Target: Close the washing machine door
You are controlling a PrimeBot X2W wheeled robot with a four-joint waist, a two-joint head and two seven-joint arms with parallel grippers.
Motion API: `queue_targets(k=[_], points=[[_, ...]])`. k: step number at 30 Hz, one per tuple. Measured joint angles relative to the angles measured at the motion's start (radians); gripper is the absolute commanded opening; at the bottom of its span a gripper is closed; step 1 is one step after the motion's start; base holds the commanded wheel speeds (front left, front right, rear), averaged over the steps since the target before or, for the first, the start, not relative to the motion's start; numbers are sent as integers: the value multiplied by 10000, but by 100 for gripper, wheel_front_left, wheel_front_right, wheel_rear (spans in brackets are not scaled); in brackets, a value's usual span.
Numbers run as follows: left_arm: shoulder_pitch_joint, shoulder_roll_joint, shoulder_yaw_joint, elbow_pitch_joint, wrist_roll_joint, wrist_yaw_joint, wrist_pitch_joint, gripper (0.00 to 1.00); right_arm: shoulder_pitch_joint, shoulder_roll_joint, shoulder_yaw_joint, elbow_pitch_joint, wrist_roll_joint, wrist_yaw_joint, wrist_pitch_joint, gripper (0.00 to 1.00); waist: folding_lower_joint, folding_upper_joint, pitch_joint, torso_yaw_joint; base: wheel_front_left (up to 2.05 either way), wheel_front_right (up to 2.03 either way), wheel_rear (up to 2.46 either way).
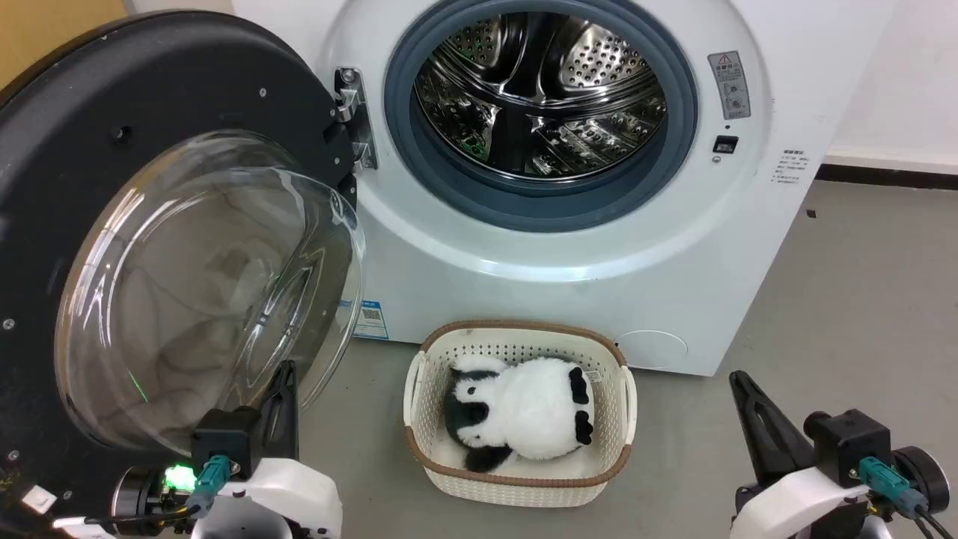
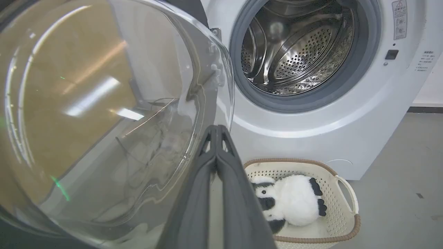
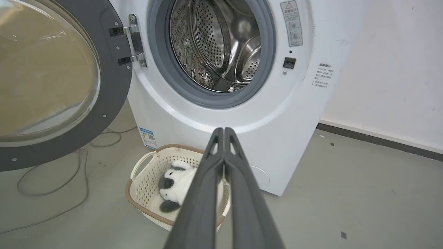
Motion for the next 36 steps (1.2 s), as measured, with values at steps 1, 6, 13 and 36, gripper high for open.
queue_targets(k=[1, 6, 13, 36], points=[[0, 0, 0, 0, 0, 0, 0, 0, 0, 0, -2, 0, 0, 0, 0, 0, 0, 0, 0, 0, 0, 0, 0], [0, 0, 2, 0, 0, 0, 0, 0, 0, 0, 2, 0, 0, 0, 0, 0, 0, 0, 0, 0, 0, 0, 0], [0, 0, 0, 0, 0, 0, 0, 0, 0, 0, 0, 0, 0, 0, 0, 0, 0, 0, 0, 0, 0, 0, 0], [-1, -2, -33, 8, -2, 50, -8, 100, 3, 0, -31, 6, 25, 0, -13, 100, 0, 0, 11, -2, 0, 0, 0]])
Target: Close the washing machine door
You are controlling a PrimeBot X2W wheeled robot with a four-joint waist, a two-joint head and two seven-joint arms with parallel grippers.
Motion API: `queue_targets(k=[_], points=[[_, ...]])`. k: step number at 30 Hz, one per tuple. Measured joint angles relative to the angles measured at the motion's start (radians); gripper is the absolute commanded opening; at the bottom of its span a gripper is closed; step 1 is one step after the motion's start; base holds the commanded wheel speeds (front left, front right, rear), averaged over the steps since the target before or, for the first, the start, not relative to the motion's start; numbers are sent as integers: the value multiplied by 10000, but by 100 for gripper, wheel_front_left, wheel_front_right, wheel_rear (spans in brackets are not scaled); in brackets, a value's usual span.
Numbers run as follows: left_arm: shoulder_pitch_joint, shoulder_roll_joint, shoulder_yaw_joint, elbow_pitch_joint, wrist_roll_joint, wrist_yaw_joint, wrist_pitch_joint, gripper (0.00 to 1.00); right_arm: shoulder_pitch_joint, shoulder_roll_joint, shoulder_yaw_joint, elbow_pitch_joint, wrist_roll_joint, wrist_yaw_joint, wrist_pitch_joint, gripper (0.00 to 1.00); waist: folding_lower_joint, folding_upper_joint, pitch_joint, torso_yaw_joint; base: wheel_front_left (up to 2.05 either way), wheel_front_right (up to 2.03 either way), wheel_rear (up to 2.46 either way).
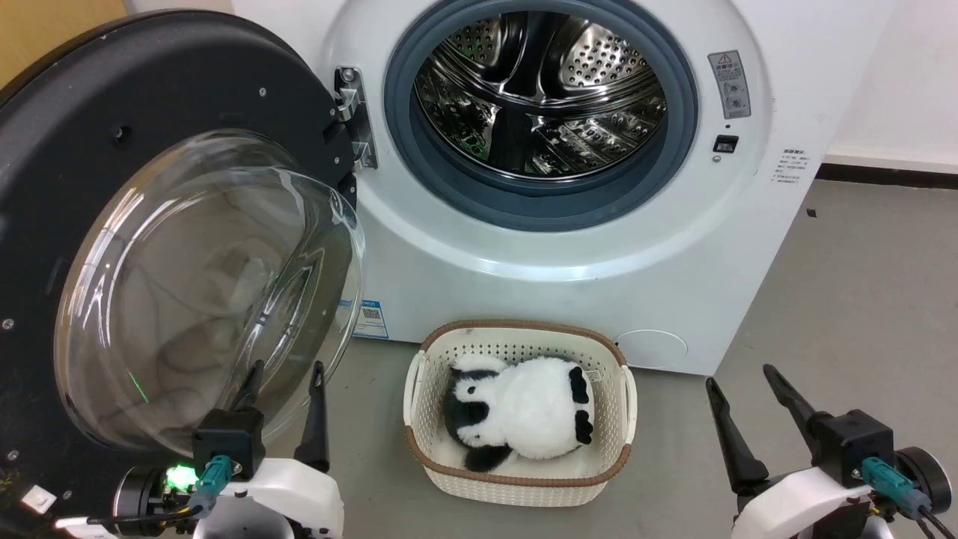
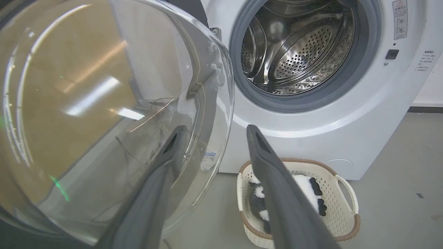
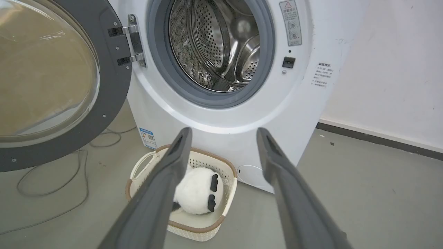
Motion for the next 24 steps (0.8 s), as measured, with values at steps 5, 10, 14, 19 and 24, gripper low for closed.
queue_targets(k=[5, 10, 14, 19, 24], points=[[-1, 0, -105, -4, -2, 151, -100, 100, 0, 0, -90, -4, 134, 0, -94, 100, 0, 0, 18, 2, 0, 0, 0], [-12, 0, -190, -12, -2, 282, -188, 0, 0, 0, -194, -13, 267, 0, -182, 100, 0, 0, 38, 31, 0, 0, 0], [-97, 0, -265, -65, -2, 318, -278, 0, 0, 0, -276, -27, 355, 0, -270, 100, 0, 0, 58, 98, 0, 0, 0], [-281, 2, -382, -232, -4, 320, -397, 0, -1, 0, -387, -63, 562, 0, -368, 100, 0, 0, 93, 251, 0, 0, 0], [-495, 2, -424, -487, -111, 313, -497, 0, -2, 0, -495, -86, 713, 0, -454, 100, 0, 0, 138, 471, 0, 0, 0]])
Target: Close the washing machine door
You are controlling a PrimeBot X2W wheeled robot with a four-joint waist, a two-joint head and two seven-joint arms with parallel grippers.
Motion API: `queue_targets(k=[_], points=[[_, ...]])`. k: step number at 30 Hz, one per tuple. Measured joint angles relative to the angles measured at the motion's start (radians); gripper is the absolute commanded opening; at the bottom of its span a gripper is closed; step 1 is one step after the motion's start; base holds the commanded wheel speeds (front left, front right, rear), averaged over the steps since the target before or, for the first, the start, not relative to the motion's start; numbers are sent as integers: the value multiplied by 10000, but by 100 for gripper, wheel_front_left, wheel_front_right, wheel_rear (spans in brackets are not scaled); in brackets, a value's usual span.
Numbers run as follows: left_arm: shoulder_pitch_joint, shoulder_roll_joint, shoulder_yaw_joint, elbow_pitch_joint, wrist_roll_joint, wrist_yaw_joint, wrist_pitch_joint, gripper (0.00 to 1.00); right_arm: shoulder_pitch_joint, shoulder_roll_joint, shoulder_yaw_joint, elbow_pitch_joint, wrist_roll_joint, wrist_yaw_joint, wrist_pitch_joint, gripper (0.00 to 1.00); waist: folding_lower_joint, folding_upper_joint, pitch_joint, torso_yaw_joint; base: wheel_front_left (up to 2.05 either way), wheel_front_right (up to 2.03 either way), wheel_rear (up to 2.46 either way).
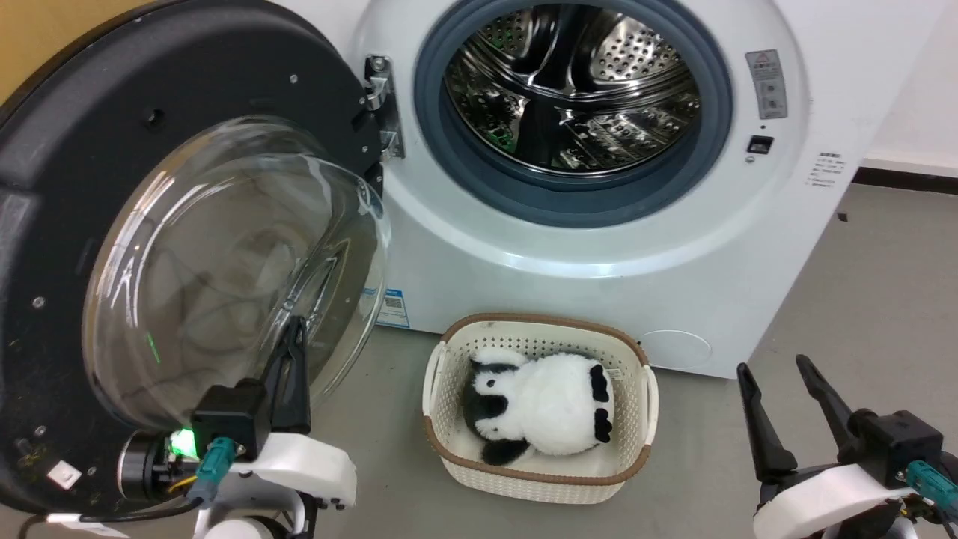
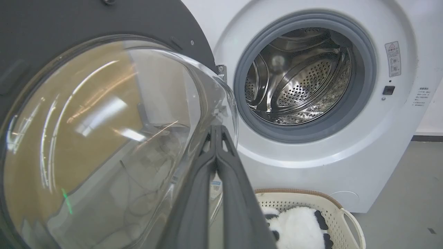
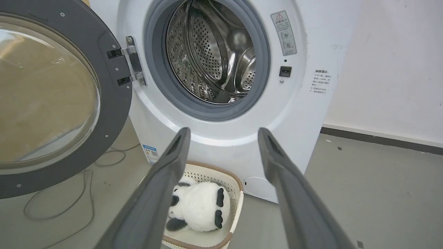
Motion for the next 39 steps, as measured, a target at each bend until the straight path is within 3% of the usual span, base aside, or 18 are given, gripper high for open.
queue_targets(k=[22, 39], points=[[-1147, -4, 945, -1549, -784, -278, -468, 0, -106, 0, -476, -146, 443, 0, -481, 100, 0, 0, 390, 1600, 0, 0, 0], [-2415, 4, 3473, -2165, -3256, -984, -838, 0, -481, 0, -443, -132, 706, 0, -863, 100, 0, 0, 895, 2522, -6, -6, -6]])
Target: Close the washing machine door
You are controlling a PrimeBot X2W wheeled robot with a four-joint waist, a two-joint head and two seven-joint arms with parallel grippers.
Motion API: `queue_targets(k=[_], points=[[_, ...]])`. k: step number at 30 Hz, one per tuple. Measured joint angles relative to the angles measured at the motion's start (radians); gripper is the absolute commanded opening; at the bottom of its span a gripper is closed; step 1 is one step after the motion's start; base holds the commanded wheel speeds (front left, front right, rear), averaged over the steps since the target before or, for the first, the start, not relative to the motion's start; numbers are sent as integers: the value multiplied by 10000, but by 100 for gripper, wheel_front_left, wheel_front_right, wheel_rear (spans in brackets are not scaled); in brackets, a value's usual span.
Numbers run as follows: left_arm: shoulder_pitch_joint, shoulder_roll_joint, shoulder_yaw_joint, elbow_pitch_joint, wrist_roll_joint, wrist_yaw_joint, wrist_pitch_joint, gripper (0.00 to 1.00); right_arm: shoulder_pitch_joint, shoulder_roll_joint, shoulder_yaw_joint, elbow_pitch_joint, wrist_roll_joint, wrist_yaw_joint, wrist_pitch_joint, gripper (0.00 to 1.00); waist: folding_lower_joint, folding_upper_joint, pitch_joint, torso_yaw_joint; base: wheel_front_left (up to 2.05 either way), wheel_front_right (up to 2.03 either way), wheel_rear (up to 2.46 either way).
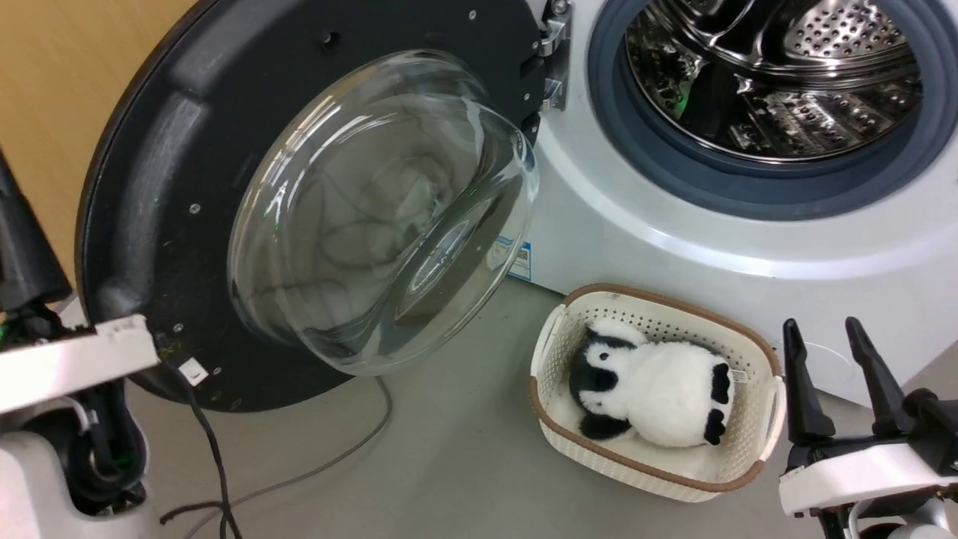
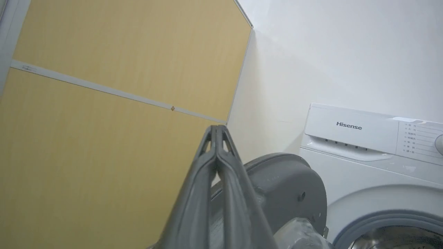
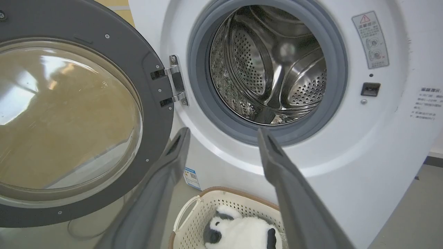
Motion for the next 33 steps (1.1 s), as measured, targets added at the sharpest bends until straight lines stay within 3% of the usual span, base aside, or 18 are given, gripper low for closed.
queue_targets(k=[17, 25, 33], points=[[-1293, 884, 1461, 3252, -3940, -190, 849, 0, -100, 0, -627, -86, 255, 0, -353, 100, 0, 0, 574, 736, 0, 0, 0], [-1726, 1045, 1733, 5189, -6631, -286, 2805, 0, -172, 2, -872, -280, 343, 0, -499, 100, 1, 0, 958, 1087, 0, 0, 0], [-1812, 1022, 1649, 5427, -8383, -364, 4182, 0, -267, 2, -1034, -520, 357, 0, -633, 100, 1, 0, 1430, 1329, 0, 0, 0]])
